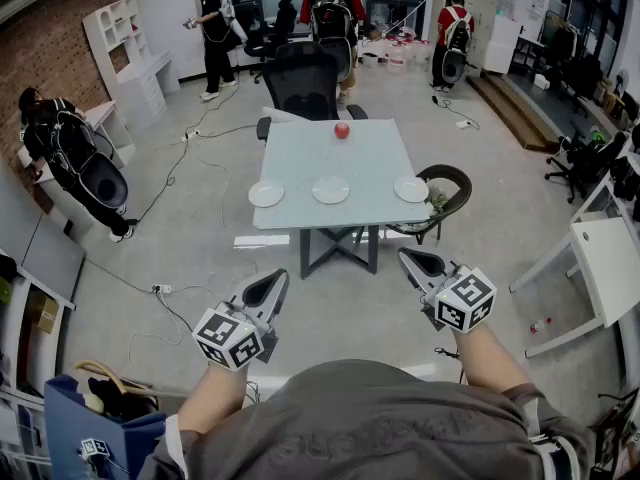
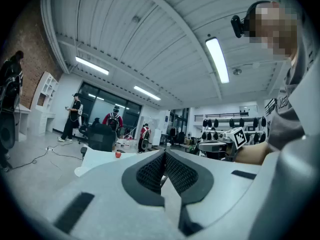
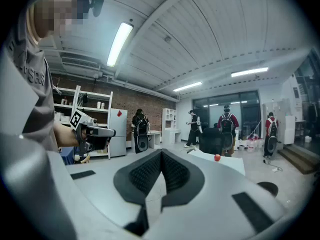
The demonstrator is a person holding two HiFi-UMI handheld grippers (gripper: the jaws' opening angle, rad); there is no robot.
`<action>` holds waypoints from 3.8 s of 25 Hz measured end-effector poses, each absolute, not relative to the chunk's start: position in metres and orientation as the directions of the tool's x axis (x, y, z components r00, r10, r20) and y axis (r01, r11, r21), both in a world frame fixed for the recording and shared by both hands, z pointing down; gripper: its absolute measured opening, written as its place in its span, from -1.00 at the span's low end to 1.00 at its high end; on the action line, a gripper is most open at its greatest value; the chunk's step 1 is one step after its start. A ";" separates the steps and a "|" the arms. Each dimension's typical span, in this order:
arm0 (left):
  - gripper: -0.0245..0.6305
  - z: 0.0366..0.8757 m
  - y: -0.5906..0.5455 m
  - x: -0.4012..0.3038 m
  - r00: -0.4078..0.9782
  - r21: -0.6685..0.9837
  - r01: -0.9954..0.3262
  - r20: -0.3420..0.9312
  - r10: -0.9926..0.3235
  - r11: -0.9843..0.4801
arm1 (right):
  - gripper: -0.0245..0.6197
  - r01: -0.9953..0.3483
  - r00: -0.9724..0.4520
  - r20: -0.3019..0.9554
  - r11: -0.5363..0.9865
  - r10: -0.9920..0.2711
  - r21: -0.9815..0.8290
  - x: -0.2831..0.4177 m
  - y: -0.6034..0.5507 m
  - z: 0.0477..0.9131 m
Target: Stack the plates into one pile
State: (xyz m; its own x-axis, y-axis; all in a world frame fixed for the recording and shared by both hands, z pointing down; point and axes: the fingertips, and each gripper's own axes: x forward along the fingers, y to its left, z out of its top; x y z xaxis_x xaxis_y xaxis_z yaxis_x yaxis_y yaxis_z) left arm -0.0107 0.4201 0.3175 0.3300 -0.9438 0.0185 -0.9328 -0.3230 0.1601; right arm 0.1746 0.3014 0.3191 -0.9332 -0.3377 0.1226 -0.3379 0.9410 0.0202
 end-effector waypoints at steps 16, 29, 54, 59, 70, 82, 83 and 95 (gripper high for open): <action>-0.93 0.317 0.408 -0.001 0.329 0.159 -0.933 0.015 -0.944 -0.323 | -0.95 -0.349 -0.933 0.097 0.937 -0.346 -0.010 0.184 0.284 0.316; -0.42 0.317 0.381 0.046 0.323 0.131 -0.940 0.044 -0.945 -0.315 | -0.95 -0.316 -0.945 0.093 0.949 -0.315 0.006 0.225 0.260 0.315; -0.42 0.344 0.261 0.019 0.374 0.143 -0.919 0.026 -0.927 -0.366 | -0.94 -0.298 -0.948 0.115 0.955 -0.297 0.007 0.183 0.150 0.344; -0.42 0.342 0.198 -0.057 0.457 0.142 -0.882 0.018 -0.889 -0.450 | -0.94 -0.360 -0.928 0.109 0.933 -0.357 -0.007 0.109 0.102 0.343; -0.42 0.335 0.097 -0.201 0.560 0.167 -0.818 0.014 -0.828 -0.551 | -0.94 -0.454 -0.883 0.142 0.891 -0.448 -0.008 -0.029 0.017 0.334; -0.42 0.348 0.021 -0.242 0.513 0.188 -0.846 0.028 -0.858 -0.500 | -0.94 -0.402 -0.904 0.162 0.916 -0.395 -0.012 -0.070 -0.067 0.339; -0.42 0.348 0.014 -0.240 0.502 0.183 -0.853 0.033 -0.864 -0.488 | -0.94 -0.388 -0.911 0.157 0.922 -0.381 -0.014 -0.068 -0.076 0.339; -0.42 0.353 -0.057 -0.176 0.293 0.244 -0.931 0.059 -0.954 -0.271 | -0.94 -0.176 -0.977 0.130 0.984 -0.171 -0.028 -0.019 -0.166 0.357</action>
State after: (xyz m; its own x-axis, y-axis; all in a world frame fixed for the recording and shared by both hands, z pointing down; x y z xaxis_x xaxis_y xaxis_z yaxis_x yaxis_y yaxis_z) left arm -0.1757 -0.0572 0.3532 0.2931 -0.9542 0.0592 -0.9312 -0.2709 0.2437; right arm -0.0187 -0.1660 0.3567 -0.9766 -0.1710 0.1302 -0.1761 0.9840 -0.0282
